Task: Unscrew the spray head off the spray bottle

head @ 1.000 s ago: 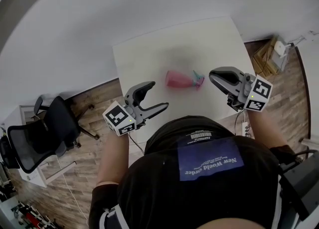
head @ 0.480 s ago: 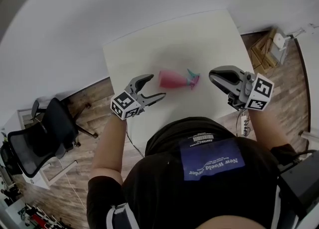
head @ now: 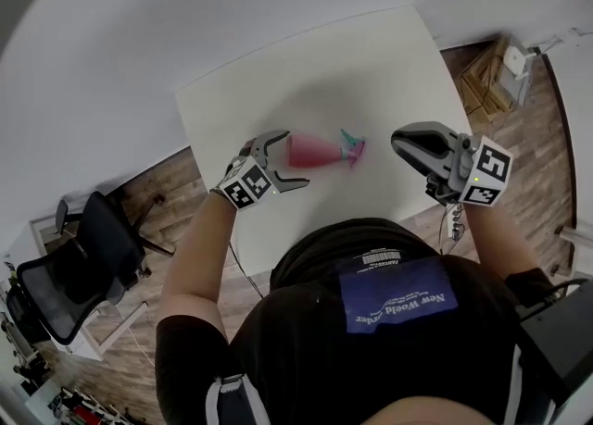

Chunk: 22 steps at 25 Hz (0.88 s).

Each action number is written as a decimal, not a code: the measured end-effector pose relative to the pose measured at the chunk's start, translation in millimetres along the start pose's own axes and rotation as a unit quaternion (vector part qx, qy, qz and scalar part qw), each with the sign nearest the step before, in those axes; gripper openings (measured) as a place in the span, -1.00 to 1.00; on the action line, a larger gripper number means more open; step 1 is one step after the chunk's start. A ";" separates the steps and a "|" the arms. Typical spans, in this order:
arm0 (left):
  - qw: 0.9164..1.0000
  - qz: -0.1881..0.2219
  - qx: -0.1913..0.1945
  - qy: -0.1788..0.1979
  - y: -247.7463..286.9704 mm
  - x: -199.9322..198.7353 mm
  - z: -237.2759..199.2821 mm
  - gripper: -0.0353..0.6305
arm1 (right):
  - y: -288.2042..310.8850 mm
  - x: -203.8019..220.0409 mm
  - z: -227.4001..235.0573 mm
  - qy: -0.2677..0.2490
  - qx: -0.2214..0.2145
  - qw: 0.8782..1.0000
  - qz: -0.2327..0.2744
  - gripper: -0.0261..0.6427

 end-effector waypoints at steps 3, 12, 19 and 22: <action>0.999 -0.025 0.007 0.031 17.7 0.1 -5.9 0.63 | -1.8 3.3 6.4 0.009 0.005 1.000 0.000 -0.94; 0.997 -0.016 0.020 0.067 39.2 -4.9 -12.4 0.63 | -0.4 6.5 18.4 0.025 0.013 1.000 -0.005 -0.94; 0.997 -0.006 0.023 0.075 57.1 -12.0 -8.2 0.63 | 3.8 5.7 22.9 0.029 0.014 0.999 -0.012 -0.94; 0.998 -0.001 0.018 0.061 63.2 -12.6 -7.4 0.63 | 5.2 5.0 22.1 0.026 0.010 1.000 -0.014 -0.94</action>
Point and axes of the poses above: the fingertips, and each gripper's own axes: y forward along the fingers, z to its right, x out of its underside, the point moved 7 cm from there along -y, backward along the fingers, and after that the axes turned 15 degrees about -z, right-handed, at the moved point
